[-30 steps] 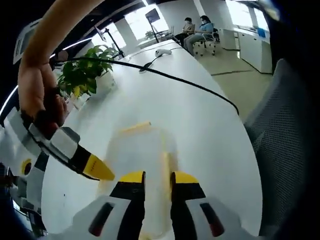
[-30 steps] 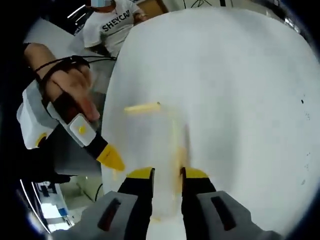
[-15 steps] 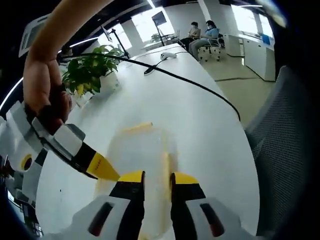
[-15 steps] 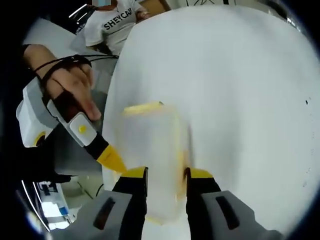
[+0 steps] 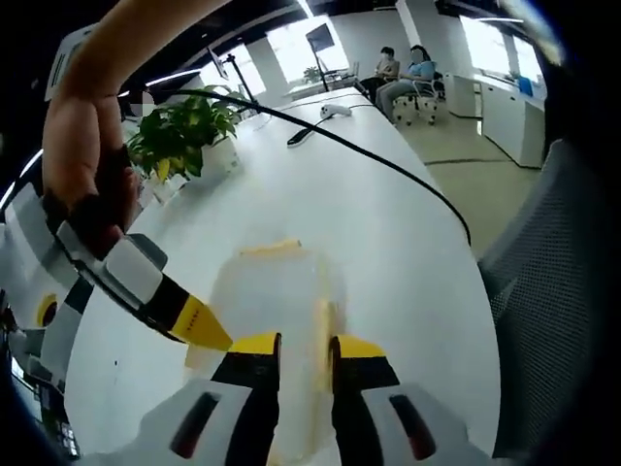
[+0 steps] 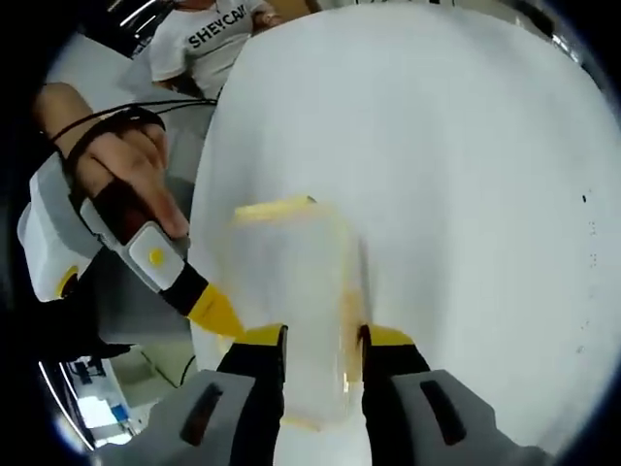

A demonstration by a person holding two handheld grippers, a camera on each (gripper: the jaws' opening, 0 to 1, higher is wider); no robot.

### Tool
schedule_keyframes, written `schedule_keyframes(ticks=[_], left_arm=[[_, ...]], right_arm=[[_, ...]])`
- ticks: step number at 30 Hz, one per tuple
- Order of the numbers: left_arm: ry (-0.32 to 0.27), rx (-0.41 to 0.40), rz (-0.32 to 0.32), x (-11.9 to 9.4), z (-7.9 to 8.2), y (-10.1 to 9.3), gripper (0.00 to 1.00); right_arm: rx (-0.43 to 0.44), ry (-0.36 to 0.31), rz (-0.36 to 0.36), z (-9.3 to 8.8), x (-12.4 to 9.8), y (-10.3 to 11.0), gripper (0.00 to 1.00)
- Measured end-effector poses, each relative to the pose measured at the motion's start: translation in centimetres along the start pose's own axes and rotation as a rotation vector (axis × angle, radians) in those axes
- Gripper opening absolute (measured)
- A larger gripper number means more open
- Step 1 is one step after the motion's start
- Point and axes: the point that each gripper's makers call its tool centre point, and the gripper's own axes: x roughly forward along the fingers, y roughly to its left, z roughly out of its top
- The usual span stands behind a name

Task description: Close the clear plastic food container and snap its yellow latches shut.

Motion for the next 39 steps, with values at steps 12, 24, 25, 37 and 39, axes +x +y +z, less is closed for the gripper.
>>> schedule_keyframes(ticks=[12, 24, 25, 37, 39], left_arm=[[0.088, -0.186, -0.114, -0.5, 0.5, -0.6, 0.35], [0.117, -0.225, -0.082, -0.7, -0.5, -0.6, 0.68], [0.120, -0.220, -0.082, -0.5, -0.5, -0.7, 0.70], [0.193, -0.210, -0.075, -1.3, -2.4, 0.8, 0.70], [0.201, -0.207, -0.075, -1.3, -2.7, 1.0, 0.70]], right_arm=[[0.016, -0.077, -0.031, -0.4, -0.2, 0.7, 0.28], [-0.047, -0.193, -0.200, -0.7, -0.7, 0.3, 0.46], [-0.047, -0.199, -0.215, -0.8, -0.8, 0.3, 0.48], [-0.062, -0.232, -0.256, -2.6, -1.5, 2.2, 0.53], [-0.058, -0.231, -0.251, -3.0, -1.3, 2.8, 0.56]])
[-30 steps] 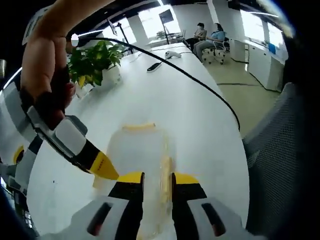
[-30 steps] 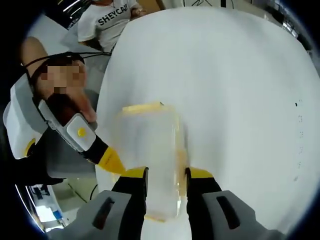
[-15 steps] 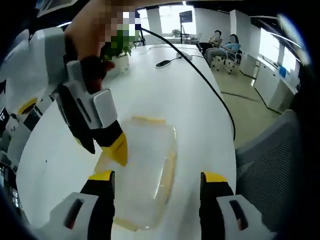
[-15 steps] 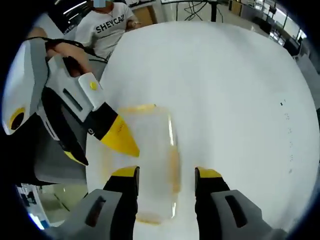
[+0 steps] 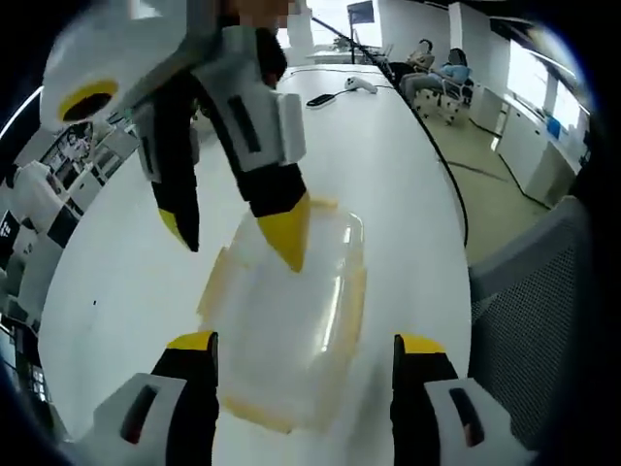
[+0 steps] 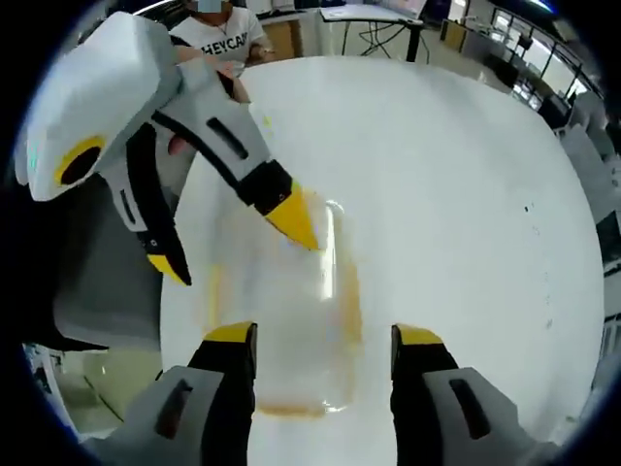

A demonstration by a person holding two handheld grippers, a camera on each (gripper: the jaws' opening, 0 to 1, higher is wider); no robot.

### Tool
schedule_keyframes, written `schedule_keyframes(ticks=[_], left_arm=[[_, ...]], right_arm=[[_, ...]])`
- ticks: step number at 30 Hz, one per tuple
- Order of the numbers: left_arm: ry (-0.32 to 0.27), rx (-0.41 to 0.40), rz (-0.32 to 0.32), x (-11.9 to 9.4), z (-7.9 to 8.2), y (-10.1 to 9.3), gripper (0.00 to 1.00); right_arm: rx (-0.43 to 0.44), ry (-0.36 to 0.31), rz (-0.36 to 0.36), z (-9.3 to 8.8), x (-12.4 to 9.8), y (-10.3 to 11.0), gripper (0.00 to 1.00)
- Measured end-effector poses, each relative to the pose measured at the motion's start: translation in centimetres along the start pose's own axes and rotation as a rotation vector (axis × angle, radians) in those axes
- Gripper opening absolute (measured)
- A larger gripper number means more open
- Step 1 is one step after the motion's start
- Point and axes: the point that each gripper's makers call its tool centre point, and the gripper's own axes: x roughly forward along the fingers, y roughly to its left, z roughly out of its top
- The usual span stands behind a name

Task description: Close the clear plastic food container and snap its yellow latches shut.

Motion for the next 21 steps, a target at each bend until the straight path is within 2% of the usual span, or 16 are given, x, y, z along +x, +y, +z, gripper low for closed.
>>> schedule_keyframes(ticks=[5, 8, 15, 17, 18, 19, 21], left_arm=[[0.011, 0.021, -0.001, -0.1, -0.2, 1.1, 0.70], [0.039, 0.057, -0.008, 0.1, -0.5, 1.6, 0.70], [0.071, 0.090, -0.027, 0.7, -0.9, 2.0, 0.67], [0.079, 0.101, -0.037, 1.0, -1.1, 1.9, 0.68], [0.084, 0.115, -0.044, 1.1, -1.1, 1.8, 0.68], [0.081, 0.132, -0.045, 1.1, -1.1, 1.9, 0.69], [0.083, 0.131, -0.046, 1.1, -1.1, 1.8, 0.69]], right_arm=[[-0.021, 0.030, -0.025, -1.2, 0.0, 1.2, 0.64], [-0.038, 0.037, -0.043, -1.8, 0.0, 1.7, 0.69], [-0.042, 0.065, -0.065, -4.0, 1.1, 2.6, 0.75], [-0.071, 0.075, -0.076, -4.5, 1.5, 2.8, 0.75], [-0.127, 0.090, -0.098, -4.7, 1.6, 2.6, 0.75], [-0.145, 0.101, -0.111, -5.0, 1.7, 2.5, 0.75], [-0.138, 0.092, -0.115, -4.9, 1.9, 2.6, 0.72]])
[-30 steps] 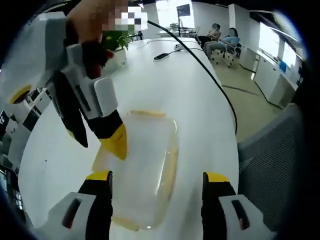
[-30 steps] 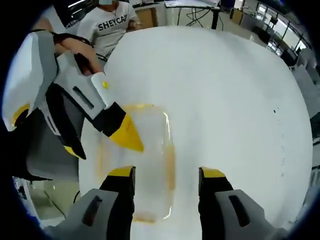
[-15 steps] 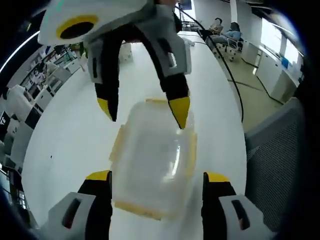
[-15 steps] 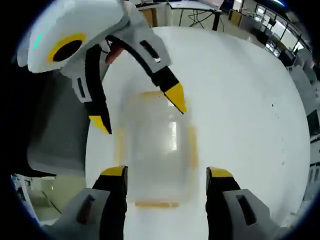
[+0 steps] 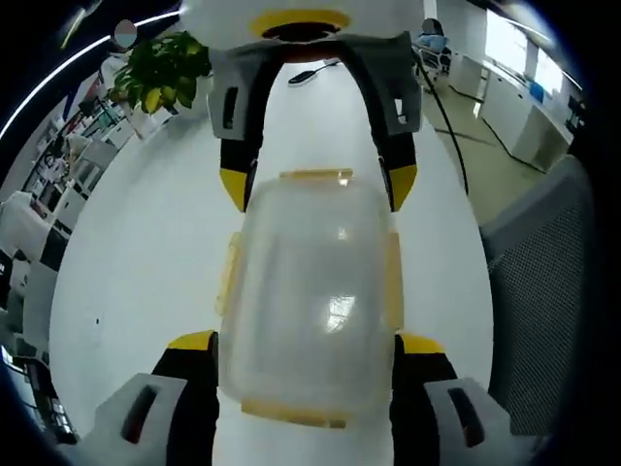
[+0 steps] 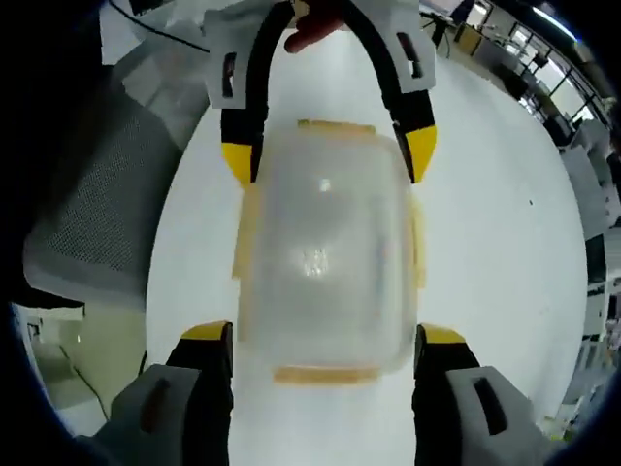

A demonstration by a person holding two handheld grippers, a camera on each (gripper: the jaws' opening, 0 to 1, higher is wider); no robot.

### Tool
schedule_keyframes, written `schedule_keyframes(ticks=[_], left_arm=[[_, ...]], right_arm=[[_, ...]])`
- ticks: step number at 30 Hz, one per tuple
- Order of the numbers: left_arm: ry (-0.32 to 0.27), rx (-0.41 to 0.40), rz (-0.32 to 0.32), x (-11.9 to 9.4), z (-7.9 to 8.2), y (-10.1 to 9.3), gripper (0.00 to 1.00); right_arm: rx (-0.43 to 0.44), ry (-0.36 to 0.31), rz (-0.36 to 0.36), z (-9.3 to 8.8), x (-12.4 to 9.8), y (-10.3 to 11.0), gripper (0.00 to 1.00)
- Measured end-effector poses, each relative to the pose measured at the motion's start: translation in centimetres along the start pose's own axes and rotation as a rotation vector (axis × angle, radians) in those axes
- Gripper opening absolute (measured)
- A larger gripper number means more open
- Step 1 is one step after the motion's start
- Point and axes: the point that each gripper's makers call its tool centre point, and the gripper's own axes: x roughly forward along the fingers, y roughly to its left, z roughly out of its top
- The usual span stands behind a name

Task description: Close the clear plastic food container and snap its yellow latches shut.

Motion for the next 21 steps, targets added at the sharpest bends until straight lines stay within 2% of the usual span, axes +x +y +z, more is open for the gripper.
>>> schedule_keyframes(ticks=[5, 11, 21], left_arm=[[0.007, -0.006, -0.004, -0.02, 0.02, 0.03, 0.68], [0.004, -0.013, 0.002, -0.04, -0.02, -0.03, 0.68], [0.000, -0.018, 0.005, -0.04, -0.04, -0.03, 0.68]], right_arm=[[0.003, -0.027, 0.005, 0.05, -0.14, -0.28, 0.71], [-0.014, 0.014, 0.004, 0.14, -0.04, -0.20, 0.71], [-0.012, -0.005, 0.012, 0.14, 0.03, -0.29, 0.71]])
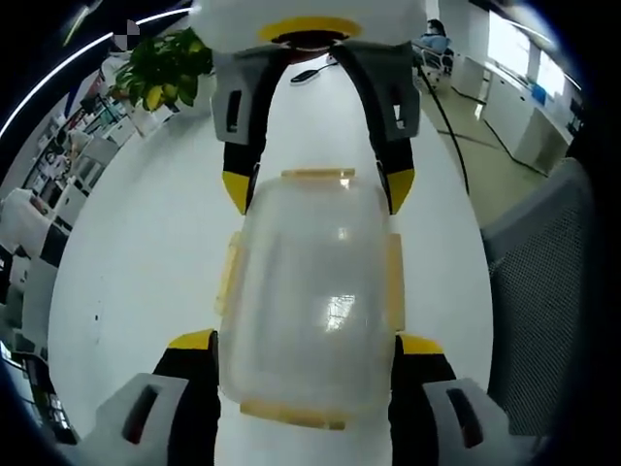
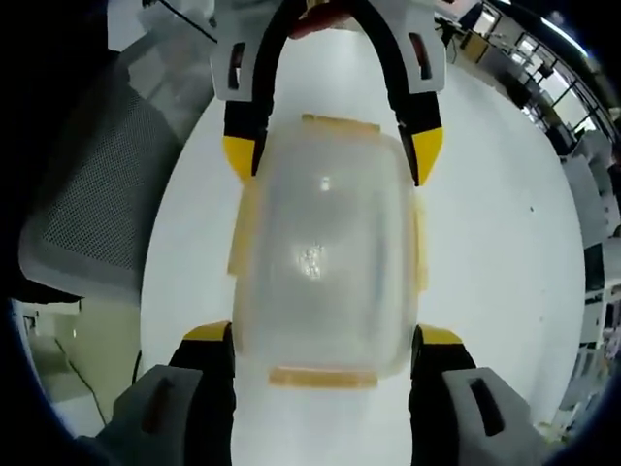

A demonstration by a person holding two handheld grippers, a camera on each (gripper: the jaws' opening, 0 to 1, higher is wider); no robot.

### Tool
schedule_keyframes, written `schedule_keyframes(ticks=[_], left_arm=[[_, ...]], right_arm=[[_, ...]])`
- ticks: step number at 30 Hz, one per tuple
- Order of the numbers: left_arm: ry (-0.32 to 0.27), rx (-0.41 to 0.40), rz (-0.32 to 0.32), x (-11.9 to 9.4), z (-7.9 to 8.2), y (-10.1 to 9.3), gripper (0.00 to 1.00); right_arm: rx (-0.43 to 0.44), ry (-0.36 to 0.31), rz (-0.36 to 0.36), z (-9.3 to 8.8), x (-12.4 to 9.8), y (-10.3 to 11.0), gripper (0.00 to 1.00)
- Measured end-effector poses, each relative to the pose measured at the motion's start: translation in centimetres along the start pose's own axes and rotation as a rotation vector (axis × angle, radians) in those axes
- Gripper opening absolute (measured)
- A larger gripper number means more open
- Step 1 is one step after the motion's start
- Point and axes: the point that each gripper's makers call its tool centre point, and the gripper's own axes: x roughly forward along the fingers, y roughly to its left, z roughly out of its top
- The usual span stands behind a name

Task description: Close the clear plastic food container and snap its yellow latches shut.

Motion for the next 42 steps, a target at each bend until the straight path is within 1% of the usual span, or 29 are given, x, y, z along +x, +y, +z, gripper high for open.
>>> schedule_keyframes(ticks=[5, 6, 9, 19, 23, 24, 25, 26, 27, 28, 29, 30, 35, 42], left_arm=[[-0.003, -0.025, 0.014, -0.3, -0.5, -0.1, 0.68], [-0.013, -0.043, 0.021, -0.5, -0.9, -0.1, 0.68], [-0.020, -0.062, 0.031, -0.7, -1.2, -0.1, 0.68], [0.014, -0.101, 0.058, -1.7, -3.3, 0.3, 0.68], [0.015, -0.121, 0.067, -2.1, -4.1, 0.5, 0.68], [0.029, -0.186, 0.061, -2.1, -4.7, 0.4, 0.69], [-0.036, -0.188, 0.056, -1.8, -4.0, 0.6, 0.70], [0.000, -0.169, 0.055, -2.2, -4.7, 0.4, 0.70], [0.002, -0.165, 0.056, -2.2, -4.8, 0.5, 0.70], [-0.002, -0.163, 0.059, -2.3, -4.8, 0.6, 0.70], [-0.024, -0.175, 0.065, -2.3, -4.9, 0.7, 0.70], [-0.032, -0.180, 0.069, -2.4, -5.1, 0.7, 0.70], [-0.005, -0.180, 0.068, -2.6, -5.9, 1.2, 0.70], [0.063, -0.146, 0.054, -3.0, -7.4, 2.6, 0.70]], right_arm=[[-0.028, 0.024, 0.006, 0.4, 0.3, -0.1, 0.71], [-0.047, 0.022, 0.010, 0.7, 0.4, -0.3, 0.71], [-0.062, 0.021, 0.013, 1.2, 0.6, -0.5, 0.71], [-0.110, 0.030, 0.023, 3.4, 1.3, -1.0, 0.71], [-0.126, 0.025, 0.027, 4.2, 1.6, -1.4, 0.72], [-0.138, 0.023, 0.030, 4.4, 1.7, -1.4, 0.72], [-0.164, 0.019, 0.032, 4.8, 1.8, -1.4, 0.72], [-0.153, 0.030, 0.032, 4.8, 1.9, -1.5, 0.72], [-0.150, 0.034, 0.031, 5.0, 2.0, -1.6, 0.72], [-0.156, 0.047, 0.031, 5.0, 2.1, -1.7, 0.72], [-0.158, 0.050, 0.031, 5.0, 2.1, -1.7, 0.72], [-0.165, 0.057, 0.029, 5.2, 2.1, -1.8, 0.72], [-0.165, 0.064, 0.027, 6.0, 2.5, -2.3, 0.72], [-0.139, 0.058, 0.027, 7.4, 3.0, -3.4, 0.72]])
